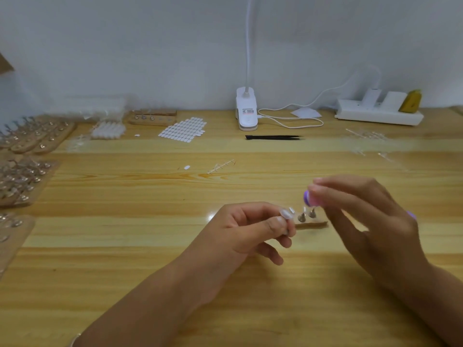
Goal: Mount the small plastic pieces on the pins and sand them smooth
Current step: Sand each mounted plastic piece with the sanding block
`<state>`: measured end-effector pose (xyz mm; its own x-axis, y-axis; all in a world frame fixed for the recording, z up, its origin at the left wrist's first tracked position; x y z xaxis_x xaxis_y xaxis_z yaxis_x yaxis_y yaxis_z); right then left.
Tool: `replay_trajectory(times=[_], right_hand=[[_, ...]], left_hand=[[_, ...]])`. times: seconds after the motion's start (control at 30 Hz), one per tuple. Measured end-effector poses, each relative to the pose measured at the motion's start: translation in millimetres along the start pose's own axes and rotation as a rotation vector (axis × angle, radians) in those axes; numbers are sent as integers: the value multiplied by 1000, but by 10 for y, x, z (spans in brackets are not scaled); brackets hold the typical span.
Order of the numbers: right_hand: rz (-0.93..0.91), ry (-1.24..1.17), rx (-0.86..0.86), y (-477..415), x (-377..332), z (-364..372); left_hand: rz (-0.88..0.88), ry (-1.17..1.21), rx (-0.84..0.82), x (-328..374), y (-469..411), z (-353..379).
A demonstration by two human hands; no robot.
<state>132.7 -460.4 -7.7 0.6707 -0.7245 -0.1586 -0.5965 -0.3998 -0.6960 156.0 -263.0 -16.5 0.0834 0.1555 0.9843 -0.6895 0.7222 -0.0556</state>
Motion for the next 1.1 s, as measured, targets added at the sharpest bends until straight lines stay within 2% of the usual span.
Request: replay_trajectory(times=[0.07,0.13,0.23,0.37,0.43,0.53,0.7,0.83,1.0,1.1], right_hand=[[60,-67,36,-6,-7,-13],[9,-113,0,17,-93,33],[-83,-67,-103,37,-178,113],[4,-37,-107,10,-87,103],[-1,-78,-78,17,-124,99],[-83,-83,-123,37,-226,164],[56,-55,-102,15,-90,132],[-45,-91,-125,44,-221,181],[58,-67,-91,11,-106,122],[-17,-109,-93,20,-214,158]], left_hand=[[59,-240,117,9,7,-36],[112,-445,221,15,15,-50],[160,-572,254,20,25,-26],[169,-726,268,14,35,-1],[158,-757,266,19,43,5],[164,-816,253,46,48,18],[163,-810,294,54,40,17],[191,-854,299,95,53,27],[193,-856,318,103,63,31],[210,-873,313,107,58,35]])
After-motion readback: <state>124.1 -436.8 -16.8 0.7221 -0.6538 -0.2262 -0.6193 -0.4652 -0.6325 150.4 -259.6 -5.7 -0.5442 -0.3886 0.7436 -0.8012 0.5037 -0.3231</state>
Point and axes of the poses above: each hand's wrist, its own y-axis away from the middle knuckle, its own z-axis out of the palm, x = y × z, the point moved 3 cm from there along -y, towards the middle knuckle, and after that the axes turned 10 degrees about -x, right-handed, at the moved point
